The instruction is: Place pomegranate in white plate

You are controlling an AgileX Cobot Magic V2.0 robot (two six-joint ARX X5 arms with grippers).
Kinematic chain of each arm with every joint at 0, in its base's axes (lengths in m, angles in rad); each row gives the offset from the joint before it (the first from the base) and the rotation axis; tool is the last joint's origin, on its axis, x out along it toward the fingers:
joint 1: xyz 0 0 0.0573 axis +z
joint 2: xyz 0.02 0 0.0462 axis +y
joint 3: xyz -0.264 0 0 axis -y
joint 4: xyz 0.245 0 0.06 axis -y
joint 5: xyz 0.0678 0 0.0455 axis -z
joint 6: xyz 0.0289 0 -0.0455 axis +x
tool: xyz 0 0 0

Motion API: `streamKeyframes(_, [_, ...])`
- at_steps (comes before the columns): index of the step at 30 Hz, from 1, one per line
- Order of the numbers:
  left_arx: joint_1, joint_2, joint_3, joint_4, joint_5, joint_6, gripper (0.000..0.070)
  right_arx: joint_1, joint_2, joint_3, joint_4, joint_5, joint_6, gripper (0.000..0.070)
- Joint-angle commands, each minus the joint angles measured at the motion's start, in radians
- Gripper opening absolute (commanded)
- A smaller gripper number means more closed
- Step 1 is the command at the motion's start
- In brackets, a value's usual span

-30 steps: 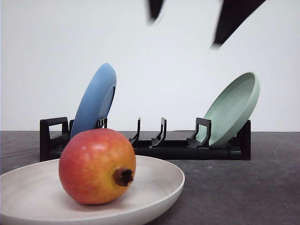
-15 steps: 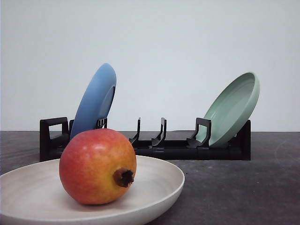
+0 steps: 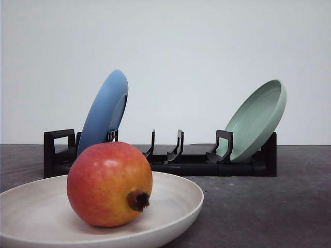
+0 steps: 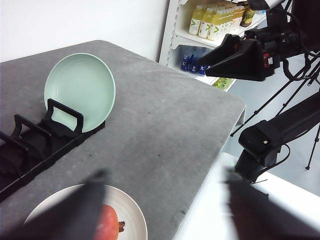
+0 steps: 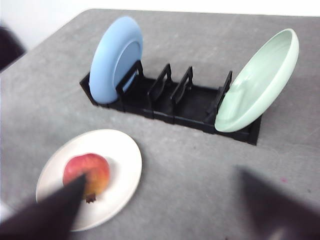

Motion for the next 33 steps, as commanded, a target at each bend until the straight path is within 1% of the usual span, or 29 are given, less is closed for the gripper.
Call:
streamKeyframes(1, [-0.014, 0.003, 0.015, 0.023, 0.003, -0.012, 0.0, 0.012, 0.004, 0.009, 0.002, 0.012, -0.009, 0.002])
streamKeyframes(2, [-0.014, 0.003, 0.015, 0.027, 0.003, -0.015, 0.0, 0.011, 0.004, 0.008, 0.003, 0.014, -0.01, 0.0])
streamKeyframes(20, [-0.014, 0.001, 0.015, 0.041, 0.003, -0.018, 0.0, 0.011, 0.004, 0.008, 0.004, 0.026, -0.011, 0.0])
streamKeyframes(23, [0.01, -0.023, -0.015, 0.085, -0.007, -0.018, 0.0, 0.011, 0.004, 0.008, 0.004, 0.026, -0.011, 0.0])
streamKeyframes(24, [0.027, -0.027, -0.026, 0.096, 0.0, -0.018, 0.0, 0.011, 0.004, 0.008, 0.004, 0.026, -0.011, 0.0])
streamKeyframes(26, [0.098, -0.033, -0.055, 0.114, 0.025, -0.015, 0.0, 0.011, 0.004, 0.008, 0.004, 0.026, -0.011, 0.0])
streamKeyframes(27, [0.149, -0.039, -0.072, 0.117, 0.035, -0.012, 0.0, 0.011, 0.004, 0.008, 0.004, 0.026, -0.011, 0.0])
streamKeyframes(29, [0.254, -0.055, -0.118, 0.15, 0.035, 0.07, 0.0, 0.011, 0.004, 0.008, 0.004, 0.026, -0.011, 0.0])
streamKeyframes(30, [0.322, -0.071, -0.153, 0.194, 0.035, 0.096, 0.0, 0.011, 0.004, 0.008, 0.004, 0.026, -0.011, 0.0])
streamKeyframes(33, [0.505, -0.125, -0.253, 0.324, 0.037, 0.107, 0.0, 0.011, 0.004, 0.008, 0.004, 0.026, -0.011, 0.0])
